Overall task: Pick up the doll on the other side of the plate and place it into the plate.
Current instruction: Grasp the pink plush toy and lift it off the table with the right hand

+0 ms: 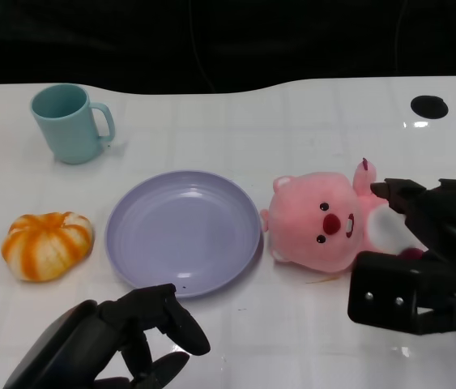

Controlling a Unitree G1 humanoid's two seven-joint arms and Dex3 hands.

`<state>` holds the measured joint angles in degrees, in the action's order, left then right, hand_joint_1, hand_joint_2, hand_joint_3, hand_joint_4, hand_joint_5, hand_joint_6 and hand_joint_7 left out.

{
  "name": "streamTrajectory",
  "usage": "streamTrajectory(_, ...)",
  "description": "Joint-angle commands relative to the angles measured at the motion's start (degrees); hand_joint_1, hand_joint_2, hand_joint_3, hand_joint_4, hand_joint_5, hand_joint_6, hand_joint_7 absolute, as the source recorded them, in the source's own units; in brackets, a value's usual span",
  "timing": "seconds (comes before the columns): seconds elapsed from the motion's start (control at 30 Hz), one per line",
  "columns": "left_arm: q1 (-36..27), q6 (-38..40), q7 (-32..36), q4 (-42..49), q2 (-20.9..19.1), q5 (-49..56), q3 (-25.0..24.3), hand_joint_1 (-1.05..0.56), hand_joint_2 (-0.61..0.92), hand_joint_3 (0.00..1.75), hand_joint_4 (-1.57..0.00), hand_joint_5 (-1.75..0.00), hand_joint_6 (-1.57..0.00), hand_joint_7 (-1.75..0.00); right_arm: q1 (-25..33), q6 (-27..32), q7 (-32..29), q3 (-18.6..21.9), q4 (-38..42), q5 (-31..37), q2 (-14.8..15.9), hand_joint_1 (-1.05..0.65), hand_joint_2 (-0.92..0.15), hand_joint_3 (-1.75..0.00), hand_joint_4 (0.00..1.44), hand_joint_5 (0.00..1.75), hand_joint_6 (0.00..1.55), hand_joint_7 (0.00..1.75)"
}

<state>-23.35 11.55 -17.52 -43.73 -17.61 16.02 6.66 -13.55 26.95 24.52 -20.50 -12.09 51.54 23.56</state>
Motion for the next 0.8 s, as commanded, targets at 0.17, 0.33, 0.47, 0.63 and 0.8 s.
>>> streamTrajectory(0.17,-1.04,-0.74,0.52,-0.44,-0.37,0.64,-0.17,-0.22,0.82,0.62,-0.56,-1.65,-0.64,-1.06,-5.5,-2.2,-4.06,-1.52,10.12,-0.17,-3.04,-0.75,-0.92,-0.11,0.04,0.65,0.23,0.15)
streamTrajectory(0.33,-2.14,-0.48,0.38,-1.55,-0.39,0.77,-0.4,-0.23,0.82,0.61,-0.56,-1.64,-0.64,-1.06,-10.17,-0.3,-3.27,-3.19,17.48,0.03,-5.66,-0.74,-0.92,-0.14,0.03,0.63,0.23,0.13)
streamTrajectory(0.47,-3.26,-0.31,0.26,-2.95,-0.34,0.76,-0.54,-0.23,0.83,0.61,-0.57,-1.67,-0.63,-1.07,-14.16,-0.25,-3.17,-4.25,25.15,-1.18,-7.14,-0.73,-0.92,-0.15,0.06,0.56,0.29,0.1)
streamTrajectory(0.63,-4.82,-0.75,0.08,-4.62,-0.42,0.94,-0.6,-0.22,0.83,0.62,-0.55,-1.68,-0.63,-1.08,-19.3,-3.84,-4.31,-4.97,36.38,-3.97,-7.7,-0.71,-0.92,-0.15,0.06,0.5,0.34,0.09)
streamTrajectory(0.8,-5.97,-0.55,0.07,-6.15,-0.26,1.64,-0.24,-0.23,0.83,0.62,-0.52,-1.68,-0.62,-1.1,-24.78,-8.2,-6.4,-6.83,48.18,-5.2,-8.27,-0.73,-0.92,-0.15,0.12,0.44,0.4,0.06)
